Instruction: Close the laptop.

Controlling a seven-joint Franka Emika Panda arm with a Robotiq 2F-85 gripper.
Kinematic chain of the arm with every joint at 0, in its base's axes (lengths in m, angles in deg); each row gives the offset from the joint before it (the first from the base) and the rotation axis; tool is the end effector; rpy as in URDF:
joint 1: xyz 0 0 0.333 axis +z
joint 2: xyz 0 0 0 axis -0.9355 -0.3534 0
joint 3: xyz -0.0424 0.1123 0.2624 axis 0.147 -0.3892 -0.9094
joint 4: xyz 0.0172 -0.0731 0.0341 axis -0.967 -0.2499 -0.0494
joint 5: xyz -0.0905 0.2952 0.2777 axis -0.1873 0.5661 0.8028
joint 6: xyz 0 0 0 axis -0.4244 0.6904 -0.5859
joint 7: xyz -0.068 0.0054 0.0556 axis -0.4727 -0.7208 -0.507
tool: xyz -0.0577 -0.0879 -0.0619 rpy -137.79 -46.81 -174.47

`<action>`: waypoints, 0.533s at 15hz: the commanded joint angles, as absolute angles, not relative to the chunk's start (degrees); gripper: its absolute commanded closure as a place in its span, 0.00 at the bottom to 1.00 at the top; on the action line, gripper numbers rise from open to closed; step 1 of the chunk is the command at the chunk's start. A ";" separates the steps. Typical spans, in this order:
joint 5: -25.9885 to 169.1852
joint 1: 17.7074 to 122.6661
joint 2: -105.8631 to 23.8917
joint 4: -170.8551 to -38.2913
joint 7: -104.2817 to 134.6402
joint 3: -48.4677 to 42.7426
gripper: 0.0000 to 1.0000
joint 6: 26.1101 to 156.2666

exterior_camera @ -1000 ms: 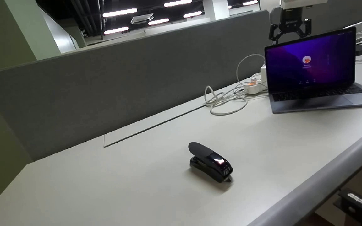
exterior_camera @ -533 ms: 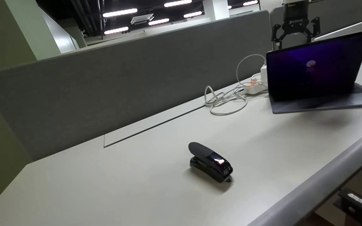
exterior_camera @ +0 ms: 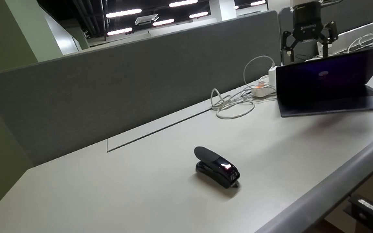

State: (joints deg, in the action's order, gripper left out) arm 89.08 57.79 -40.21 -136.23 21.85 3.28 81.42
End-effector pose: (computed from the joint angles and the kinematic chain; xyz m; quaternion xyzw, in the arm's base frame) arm 0.5038 -0.1895 0.1933 -0.9216 0.3605 0.1184 0.0811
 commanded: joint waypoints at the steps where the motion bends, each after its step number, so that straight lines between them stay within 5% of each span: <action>1: 89.79 59.10 -39.20 -139.60 24.33 2.93 0.00 82.57; 8: 90.94 61.15 -40.78 -144.91 25.52 1.79 0.00 91.82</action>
State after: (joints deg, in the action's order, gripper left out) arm 90.03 60.41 -40.86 -142.47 23.36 2.19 88.36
